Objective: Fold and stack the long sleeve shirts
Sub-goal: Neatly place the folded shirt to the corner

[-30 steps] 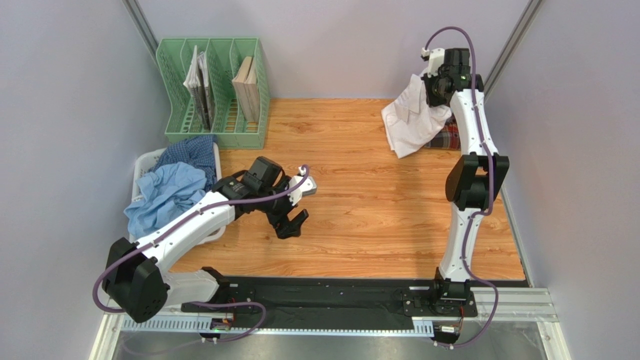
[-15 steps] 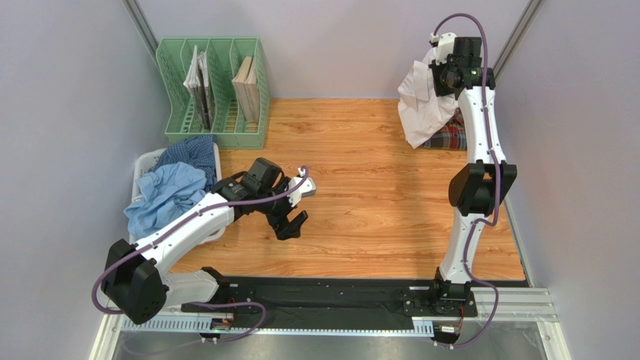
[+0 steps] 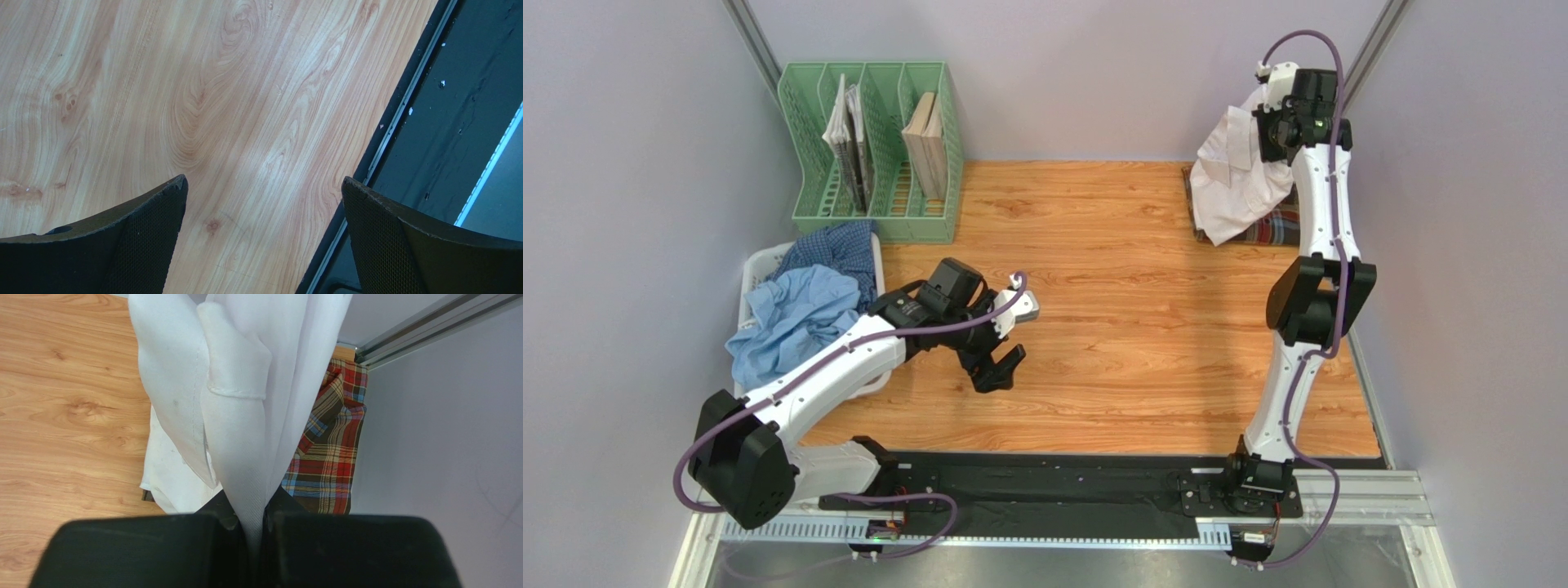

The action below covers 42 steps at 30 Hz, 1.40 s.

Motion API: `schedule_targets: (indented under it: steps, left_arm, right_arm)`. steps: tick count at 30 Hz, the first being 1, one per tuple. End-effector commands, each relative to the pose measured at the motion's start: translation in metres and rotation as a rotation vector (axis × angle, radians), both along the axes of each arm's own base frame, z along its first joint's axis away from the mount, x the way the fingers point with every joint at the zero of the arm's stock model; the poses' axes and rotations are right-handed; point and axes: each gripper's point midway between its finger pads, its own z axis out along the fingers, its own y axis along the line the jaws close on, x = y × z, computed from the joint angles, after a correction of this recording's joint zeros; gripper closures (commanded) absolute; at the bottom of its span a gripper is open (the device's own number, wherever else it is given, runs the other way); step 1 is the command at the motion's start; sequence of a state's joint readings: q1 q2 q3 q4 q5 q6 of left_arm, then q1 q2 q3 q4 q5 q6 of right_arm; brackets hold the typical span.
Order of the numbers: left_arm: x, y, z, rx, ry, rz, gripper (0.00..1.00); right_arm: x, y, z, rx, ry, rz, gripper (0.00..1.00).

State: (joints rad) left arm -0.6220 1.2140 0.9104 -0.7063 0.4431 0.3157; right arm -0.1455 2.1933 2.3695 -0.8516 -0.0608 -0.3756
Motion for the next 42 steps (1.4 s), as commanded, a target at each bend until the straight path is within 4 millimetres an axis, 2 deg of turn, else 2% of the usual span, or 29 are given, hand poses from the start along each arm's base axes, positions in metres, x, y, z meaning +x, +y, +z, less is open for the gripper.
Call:
schedule_targets:
  steps: [1, 2, 9, 13, 15, 18, 19, 21, 22, 23, 25, 26, 28, 29, 31, 32, 34, 35, 36, 38, 39, 40, 41, 42]
  left_arm:
    - [-0.002, -0.003, 0.001, -0.005, 0.022, -0.008, 0.01]
    - [-0.002, -0.002, 0.001, -0.001, 0.025, -0.004, 0.01]
    - [-0.003, -0.002, -0.003, 0.018, 0.055, -0.007, 0.01]
    - [-0.002, -0.001, -0.006, 0.033, 0.067, 0.003, 0.01]
    - [0.000, 0.000, -0.005, 0.041, 0.062, 0.012, 0.01]
    - [0.004, 0.004, -0.001, 0.042, 0.059, 0.037, 0.01]
    - [0.006, 0.006, 0.002, 0.030, 0.071, 0.052, 0.01]
    - [0.011, 0.008, 0.015, -0.005, 0.068, 0.081, 0.01]
    - [0.011, 0.008, 0.021, -0.030, 0.085, 0.086, 0.01]
    - [0.020, 0.010, 0.034, -0.057, 0.067, 0.110, 0.01]
    - [0.028, 0.014, 0.046, -0.082, 0.068, 0.136, 0.01]
    - [0.036, 0.013, 0.058, -0.104, 0.052, 0.146, 0.01]
    - [0.047, 0.018, 0.072, -0.145, 0.067, 0.192, 0.01]
    - [0.057, 0.017, 0.084, -0.169, 0.058, 0.211, 0.01]
    - [0.072, 0.025, 0.099, -0.206, 0.074, 0.281, 0.01]
    - [0.084, 0.026, 0.114, -0.225, 0.053, 0.298, 0.01]
    - [0.099, 0.036, 0.126, -0.222, 0.043, 0.373, 0.01]
    - [0.110, 0.037, 0.139, -0.227, 0.013, 0.398, 0.01]
    - [0.117, 0.041, 0.142, -0.217, 0.006, 0.426, 0.01]
    - [0.134, 0.049, 0.151, -0.182, -0.038, 0.487, 0.01]
    - [0.137, 0.051, 0.153, -0.169, -0.046, 0.502, 0.01]
    - [0.143, 0.056, 0.154, -0.150, -0.069, 0.525, 0.01]
    - [0.145, 0.057, 0.155, -0.144, -0.075, 0.534, 0.01]
    - [0.146, 0.058, 0.155, -0.140, -0.080, 0.537, 0.01]
  right_arm:
    - [0.023, -0.010, 0.005, -0.007, -0.092, 0.024, 1.00]
    - [0.025, -0.015, -0.005, -0.005, -0.078, 0.018, 1.00]
    - [0.036, -0.047, -0.029, 0.051, -0.091, -0.025, 1.00]
    - [0.033, -0.068, -0.048, 0.083, -0.068, -0.055, 0.99]
    - [0.033, -0.078, -0.061, 0.081, -0.049, -0.075, 0.87]
    - [0.029, -0.101, -0.063, 0.063, -0.053, -0.134, 0.31]
    - [0.027, -0.113, -0.057, 0.052, -0.067, -0.154, 0.24]
    - [0.024, -0.124, -0.041, 0.031, -0.094, -0.157, 0.13]
    - [0.021, -0.132, -0.020, 0.014, -0.132, -0.162, 0.11]
    - [0.018, -0.133, -0.010, 0.005, -0.145, -0.155, 0.10]
    - [0.011, -0.135, 0.012, -0.017, -0.168, -0.135, 0.07]
    - [0.004, -0.131, 0.035, -0.032, -0.199, -0.123, 0.06]
    - [-0.007, -0.122, 0.055, -0.041, -0.214, -0.090, 0.04]
    - [-0.017, -0.117, 0.073, -0.044, -0.237, -0.081, 0.04]
    - [-0.030, -0.103, 0.091, -0.014, -0.252, -0.051, 0.01]
    - [-0.043, -0.093, 0.107, 0.000, -0.258, -0.036, 0.00]
    - [-0.055, -0.071, 0.116, 0.041, -0.247, 0.005, 0.00]
    - [-0.067, -0.059, 0.113, 0.066, -0.207, 0.021, 0.00]
    - [-0.080, -0.045, 0.126, 0.082, -0.215, 0.047, 0.00]
    - [-0.096, -0.015, 0.122, 0.135, -0.166, 0.078, 0.00]
    - [-0.111, 0.001, 0.121, 0.161, -0.147, 0.104, 0.00]
    - [-0.117, 0.023, 0.114, 0.181, -0.117, 0.137, 0.00]
    - [-0.125, 0.035, 0.107, 0.221, -0.093, 0.133, 0.00]
    - [-0.135, 0.049, 0.081, 0.270, -0.020, 0.143, 0.00]
